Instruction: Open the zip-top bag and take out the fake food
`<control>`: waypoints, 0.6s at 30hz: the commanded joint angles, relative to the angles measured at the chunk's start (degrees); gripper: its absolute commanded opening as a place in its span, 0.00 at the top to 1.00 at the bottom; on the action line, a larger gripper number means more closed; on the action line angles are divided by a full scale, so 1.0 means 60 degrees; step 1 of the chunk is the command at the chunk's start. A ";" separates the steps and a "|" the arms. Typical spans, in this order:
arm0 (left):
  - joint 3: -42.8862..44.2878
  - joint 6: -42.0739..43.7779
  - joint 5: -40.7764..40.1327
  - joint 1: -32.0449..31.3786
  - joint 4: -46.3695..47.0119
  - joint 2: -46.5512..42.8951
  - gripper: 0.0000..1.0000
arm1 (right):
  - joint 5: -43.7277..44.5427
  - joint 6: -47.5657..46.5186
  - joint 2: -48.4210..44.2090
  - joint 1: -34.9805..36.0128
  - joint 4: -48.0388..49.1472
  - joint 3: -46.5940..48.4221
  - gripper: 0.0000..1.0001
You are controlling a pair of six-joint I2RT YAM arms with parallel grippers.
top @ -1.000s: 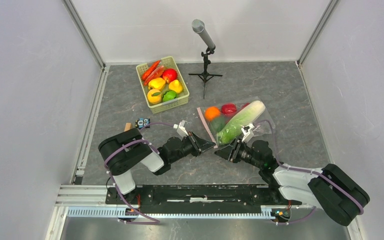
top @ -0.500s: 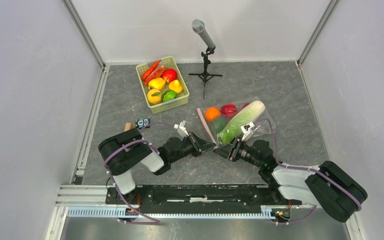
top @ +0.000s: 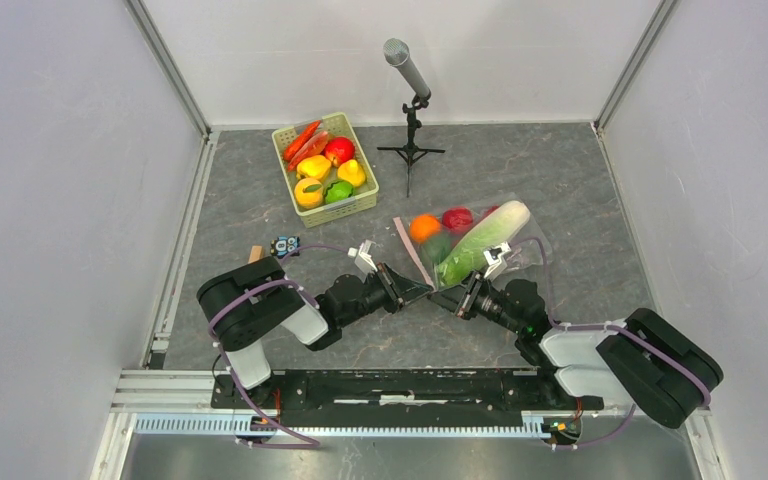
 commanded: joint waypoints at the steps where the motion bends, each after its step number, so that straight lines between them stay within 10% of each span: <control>1: -0.0013 -0.0212 0.0126 -0.0195 0.0621 -0.0143 0.83 | 0.0252 -0.0038 0.0164 -0.0005 0.0987 -0.1102 0.88; 3: -0.0028 -0.0210 0.0111 -0.0200 0.0655 -0.0164 0.83 | 0.0236 -0.0032 0.0241 -0.0005 0.1163 -0.1182 1.00; 18: 0.0071 -0.0007 -0.0126 0.0261 0.0510 0.0177 0.77 | -0.0391 -0.0414 -0.1892 -0.0028 -0.0665 -0.1962 1.00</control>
